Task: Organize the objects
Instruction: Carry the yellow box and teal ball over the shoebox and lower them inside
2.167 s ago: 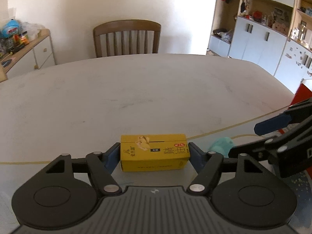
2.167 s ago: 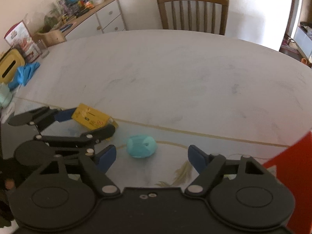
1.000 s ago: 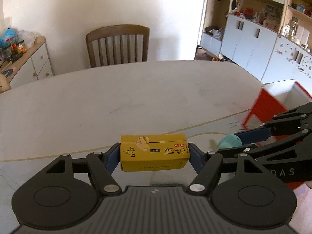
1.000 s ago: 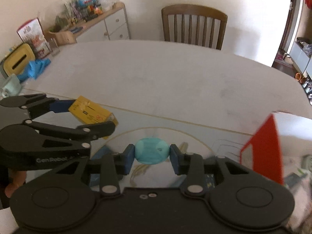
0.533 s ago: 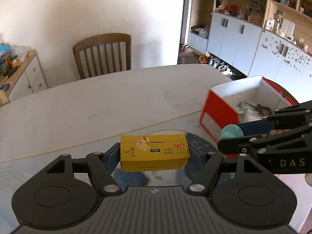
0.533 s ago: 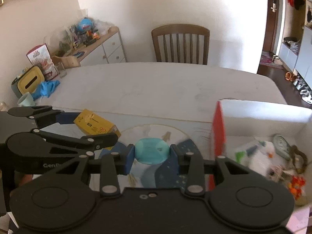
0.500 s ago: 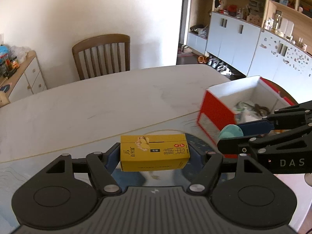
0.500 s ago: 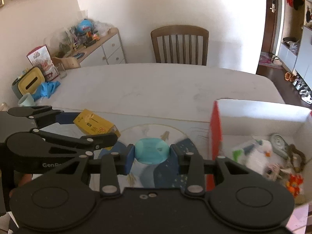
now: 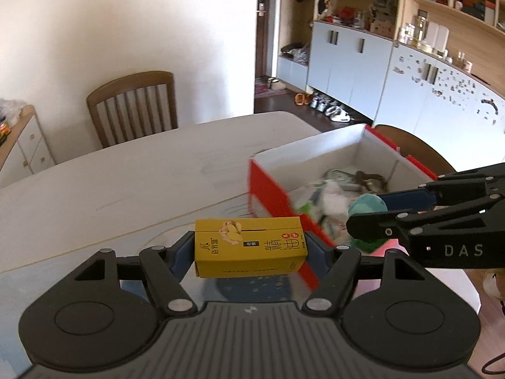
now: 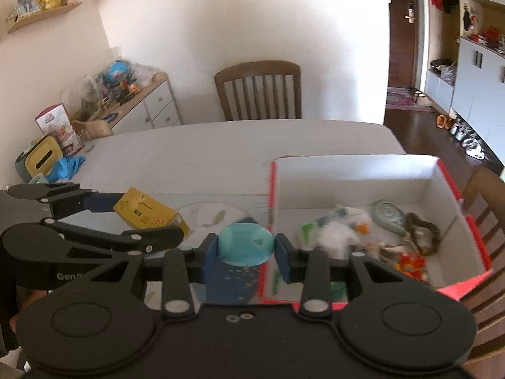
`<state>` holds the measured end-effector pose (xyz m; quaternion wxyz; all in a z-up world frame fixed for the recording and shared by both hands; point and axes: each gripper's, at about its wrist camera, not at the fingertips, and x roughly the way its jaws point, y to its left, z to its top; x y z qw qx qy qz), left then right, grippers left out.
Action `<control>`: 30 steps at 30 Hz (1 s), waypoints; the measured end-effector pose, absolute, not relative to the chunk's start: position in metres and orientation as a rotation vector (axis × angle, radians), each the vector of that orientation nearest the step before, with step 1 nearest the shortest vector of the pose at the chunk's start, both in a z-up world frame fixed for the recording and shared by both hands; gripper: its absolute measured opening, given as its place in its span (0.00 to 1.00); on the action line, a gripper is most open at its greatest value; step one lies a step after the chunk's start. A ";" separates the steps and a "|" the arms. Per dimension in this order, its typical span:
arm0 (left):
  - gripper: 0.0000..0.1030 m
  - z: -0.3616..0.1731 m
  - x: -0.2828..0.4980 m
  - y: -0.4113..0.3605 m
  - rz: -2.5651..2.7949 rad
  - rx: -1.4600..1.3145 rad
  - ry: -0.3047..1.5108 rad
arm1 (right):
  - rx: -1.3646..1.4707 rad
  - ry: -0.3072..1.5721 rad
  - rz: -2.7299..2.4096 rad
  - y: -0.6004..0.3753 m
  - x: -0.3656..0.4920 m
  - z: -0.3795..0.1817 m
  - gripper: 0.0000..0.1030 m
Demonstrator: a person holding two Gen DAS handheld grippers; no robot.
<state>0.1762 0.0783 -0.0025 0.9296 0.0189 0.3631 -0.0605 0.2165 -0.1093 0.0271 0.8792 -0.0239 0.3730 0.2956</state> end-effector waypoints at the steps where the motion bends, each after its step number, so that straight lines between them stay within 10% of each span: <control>1: 0.70 -0.003 0.178 0.070 -0.130 0.044 0.744 | -0.048 0.776 0.611 -0.116 0.218 0.027 0.36; 30: 0.70 -0.035 0.294 -0.075 -0.182 0.123 0.818 | -0.104 0.825 0.516 -0.237 0.284 -0.017 0.36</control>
